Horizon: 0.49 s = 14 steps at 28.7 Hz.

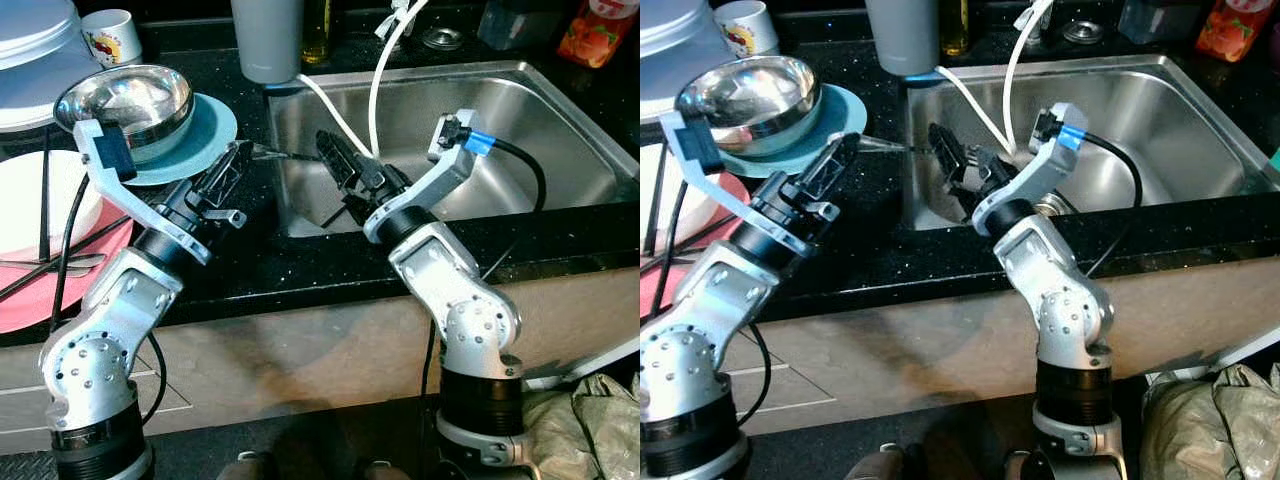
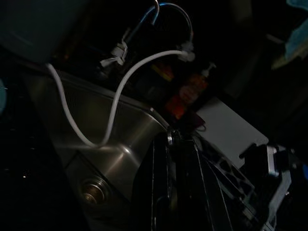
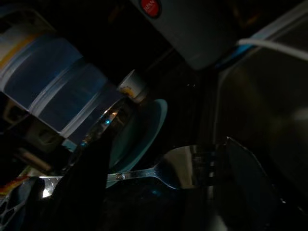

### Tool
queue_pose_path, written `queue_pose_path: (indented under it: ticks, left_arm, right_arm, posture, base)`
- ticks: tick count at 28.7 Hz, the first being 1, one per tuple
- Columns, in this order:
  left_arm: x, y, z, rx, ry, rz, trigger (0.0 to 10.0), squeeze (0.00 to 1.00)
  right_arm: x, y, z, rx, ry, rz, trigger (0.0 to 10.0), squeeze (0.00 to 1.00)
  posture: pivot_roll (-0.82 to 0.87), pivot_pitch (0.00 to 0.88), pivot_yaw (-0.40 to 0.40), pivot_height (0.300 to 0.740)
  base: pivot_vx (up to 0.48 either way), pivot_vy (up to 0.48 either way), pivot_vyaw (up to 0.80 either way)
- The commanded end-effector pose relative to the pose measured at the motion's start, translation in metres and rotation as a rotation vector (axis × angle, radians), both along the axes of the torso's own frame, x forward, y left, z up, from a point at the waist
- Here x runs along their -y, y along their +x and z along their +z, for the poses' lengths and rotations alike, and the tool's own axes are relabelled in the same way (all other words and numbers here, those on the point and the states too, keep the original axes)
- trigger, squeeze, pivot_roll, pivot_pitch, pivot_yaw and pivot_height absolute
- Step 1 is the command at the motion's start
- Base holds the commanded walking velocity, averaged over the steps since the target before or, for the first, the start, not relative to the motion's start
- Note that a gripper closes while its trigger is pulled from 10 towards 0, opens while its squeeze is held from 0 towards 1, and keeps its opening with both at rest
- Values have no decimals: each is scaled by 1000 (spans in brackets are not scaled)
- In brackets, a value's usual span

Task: Kitchen organization

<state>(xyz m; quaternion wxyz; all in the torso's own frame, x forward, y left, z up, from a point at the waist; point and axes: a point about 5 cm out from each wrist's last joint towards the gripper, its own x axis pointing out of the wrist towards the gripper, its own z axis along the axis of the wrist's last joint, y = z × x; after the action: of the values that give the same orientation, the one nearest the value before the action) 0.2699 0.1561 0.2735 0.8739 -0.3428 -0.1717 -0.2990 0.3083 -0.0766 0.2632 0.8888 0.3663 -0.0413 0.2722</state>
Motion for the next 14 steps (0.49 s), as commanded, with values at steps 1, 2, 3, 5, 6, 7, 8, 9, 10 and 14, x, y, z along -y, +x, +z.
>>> queue_pose_path:
  ticks: [1, 2, 3, 5, 6, 7, 8, 9, 10, 14]
  left_arm:
    - [-1, -2, 1, 9, -36, 5, 0, 0]
    - [-2, -1, 1, 6, -52, 6, 0, 0]
    - [-2, -1, 1, 6, -68, 7, 0, 0]
    - [-1, -1, 2, 7, -79, 11, 0, 0]
    - [-3, -1, 3, 8, -103, 22, 0, 0]
    - [-3, -1, 3, 8, -103, 22, 0, 0]
    - [-3, -1, 3, 7, -114, 26, 0, 0]
    - [-5, 1, 5, 6, -157, 42, 0, 0]
    - [-6, 2, 6, 5, -180, 49, 0, 0]
    - [-7, 3, 9, 8, -233, 56, 0, 0]
  right_arm:
    - [-18, -8, -1, -39, 115, 78, 10000, 1000]
    - [-19, -9, 0, -51, 138, 102, 10000, 1000]
    - [-21, -10, 1, -66, 166, 134, 10000, 1000]
    - [-22, -11, 2, -87, 199, 165, 10000, 1000]
    - [-22, -12, 3, -99, 221, 192, 10000, 855]
    - [-22, -12, 3, -99, 221, 192, 10000, 855]
    - [-22, -12, 3, -102, 224, 200, 10000, 306]
    - [-24, -14, 2, -113, 236, 234, 10000, 0]
    - [-25, -15, 2, -117, 243, 249, 10000, 0]
    - [-28, -19, 2, -131, 260, 282, 10000, 0]
  posture:
    - [27, 193, 28, 740]
    - [26, 192, 27, 740]
    - [25, 192, 26, 740]
    - [26, 192, 25, 740]
    - [25, 189, 24, 740]
    - [25, 189, 24, 740]
    - [25, 190, 24, 740]
    - [23, 188, 23, 740]
    - [23, 188, 23, 740]
    - [22, 188, 22, 740]
  base:
    - [0, 0, 0]
    - [0, 0, 0]
    - [0, 0, 0]
    - [0, 0, 0]
    - [0, 0, 0]
    - [0, 0, 0]
    - [0, 0, 0]
    - [0, 0, 0]
    - [0, 0, 0]
    - [0, 0, 0]
